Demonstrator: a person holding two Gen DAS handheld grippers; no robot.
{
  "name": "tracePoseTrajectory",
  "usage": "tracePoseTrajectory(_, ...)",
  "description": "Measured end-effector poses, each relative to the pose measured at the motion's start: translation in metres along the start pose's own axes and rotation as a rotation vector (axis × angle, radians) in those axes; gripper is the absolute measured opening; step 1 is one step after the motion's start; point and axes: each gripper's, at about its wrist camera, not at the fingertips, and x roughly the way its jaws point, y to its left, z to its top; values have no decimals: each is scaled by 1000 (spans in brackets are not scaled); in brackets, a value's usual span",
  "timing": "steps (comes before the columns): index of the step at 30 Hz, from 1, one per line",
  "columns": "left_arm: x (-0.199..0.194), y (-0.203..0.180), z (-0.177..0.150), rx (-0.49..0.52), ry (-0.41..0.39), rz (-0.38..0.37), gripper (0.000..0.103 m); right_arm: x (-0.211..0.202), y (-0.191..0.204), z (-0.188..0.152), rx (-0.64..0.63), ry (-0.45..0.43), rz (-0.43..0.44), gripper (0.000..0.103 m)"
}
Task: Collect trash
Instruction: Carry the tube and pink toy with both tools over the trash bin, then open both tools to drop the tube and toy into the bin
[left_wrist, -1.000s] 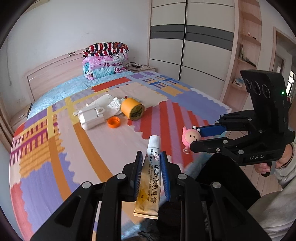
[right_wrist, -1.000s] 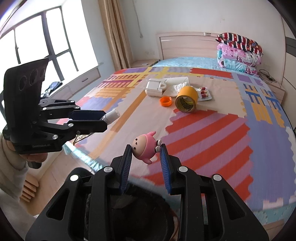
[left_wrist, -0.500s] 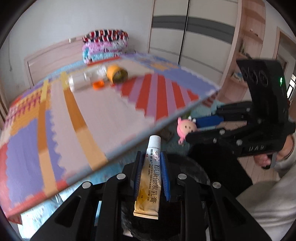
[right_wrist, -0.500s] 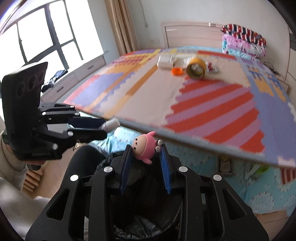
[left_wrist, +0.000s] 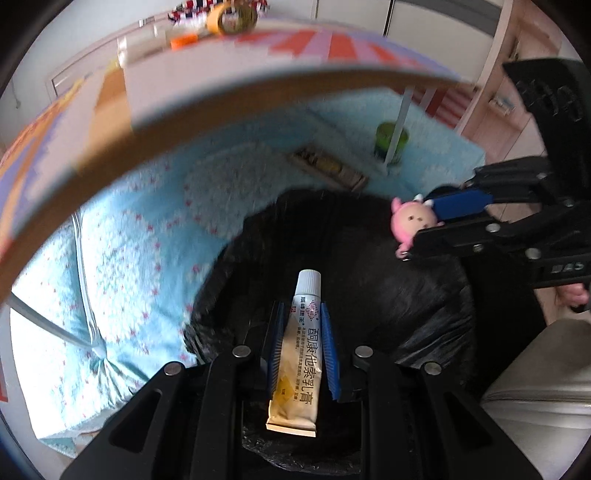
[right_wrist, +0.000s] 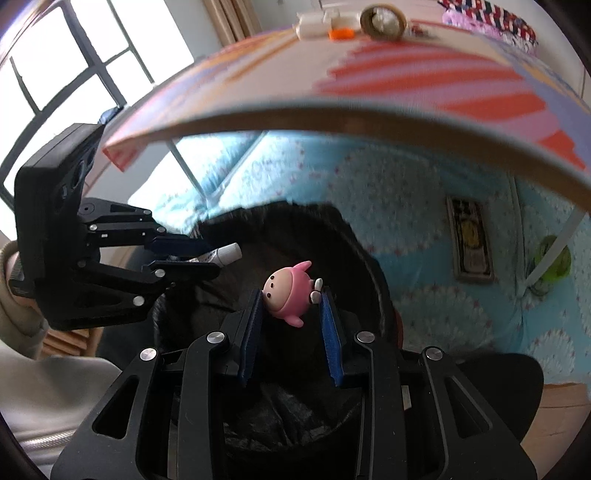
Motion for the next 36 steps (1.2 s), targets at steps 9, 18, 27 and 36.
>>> tracePoseTrajectory(9,27,-2,-13,-34,65,12,20,23,-1,-17,5,89,-4,31)
tracePoseTrajectory(18,37,-9,-12,-41,105,19,20,38,1,-24,-13,169,-30,32)
tracePoseTrajectory(27,28,-9,-13,-67,102,20,51,38,2,-24,-21,182,-37,45)
tracePoseTrajectory(36,-3,-7,-3,-90,19,-9,54,23,4,-18,-24,141,-44,45)
